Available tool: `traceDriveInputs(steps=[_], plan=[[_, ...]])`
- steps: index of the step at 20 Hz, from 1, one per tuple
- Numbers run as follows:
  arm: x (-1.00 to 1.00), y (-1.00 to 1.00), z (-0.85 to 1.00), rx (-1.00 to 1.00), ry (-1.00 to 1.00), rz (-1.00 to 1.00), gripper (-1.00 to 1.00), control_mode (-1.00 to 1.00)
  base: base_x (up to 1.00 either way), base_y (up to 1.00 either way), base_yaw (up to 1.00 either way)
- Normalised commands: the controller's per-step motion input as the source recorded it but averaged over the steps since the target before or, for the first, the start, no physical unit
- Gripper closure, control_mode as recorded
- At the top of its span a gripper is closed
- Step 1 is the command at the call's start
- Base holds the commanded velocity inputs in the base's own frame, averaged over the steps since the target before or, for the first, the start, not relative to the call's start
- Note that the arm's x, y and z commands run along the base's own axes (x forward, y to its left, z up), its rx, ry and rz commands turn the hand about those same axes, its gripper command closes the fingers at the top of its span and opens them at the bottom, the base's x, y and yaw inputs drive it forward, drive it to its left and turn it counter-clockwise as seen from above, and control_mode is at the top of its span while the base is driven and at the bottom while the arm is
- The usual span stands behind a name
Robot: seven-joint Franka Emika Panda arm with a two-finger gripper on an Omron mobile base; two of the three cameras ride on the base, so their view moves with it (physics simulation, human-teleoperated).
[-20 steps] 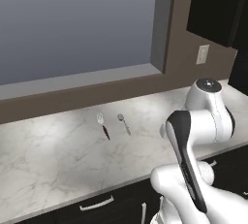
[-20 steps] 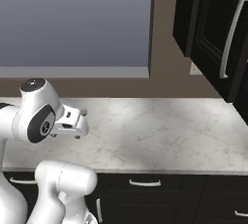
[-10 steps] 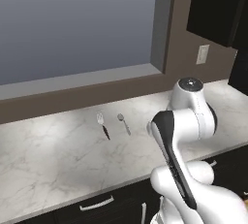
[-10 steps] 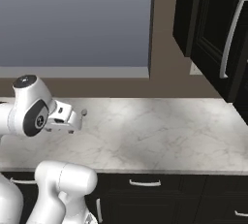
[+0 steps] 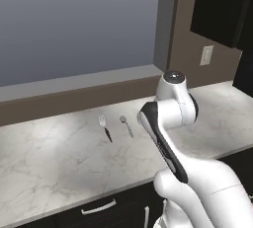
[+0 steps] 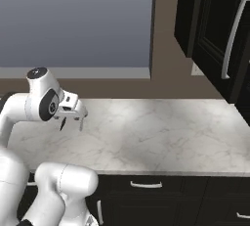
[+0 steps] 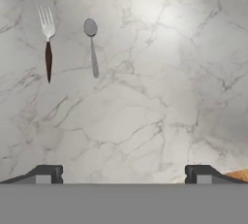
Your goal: Organize the utensils by type. Pick up the wooden spoons from the counter and place them in the open cabinet. Then pick up the metallic utensils from the counter and place them in the open drawer.
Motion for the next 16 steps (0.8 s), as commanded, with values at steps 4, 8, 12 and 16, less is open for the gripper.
traceDriveInputs(steps=[4, 8, 12, 16], plan=[[0.76, 0.11, -0.21, 0.00, 0.09, 0.05, -1.00, -1.00, 0.00, 0.00, 0.00], [0.61, 0.08, -0.39, 0.00, 0.08, 0.06, -1.00, -1.00, 0.00, 0.00, 0.00], [0.38, 0.21, -0.51, 0.00, 0.02, 0.04, -1.00, -1.00, 0.00, 0.00, 0.00], [0.26, 0.26, -0.54, -0.01, 0.00, 0.03, -1.00, -1.00, 0.00, 0.00, 0.00]])
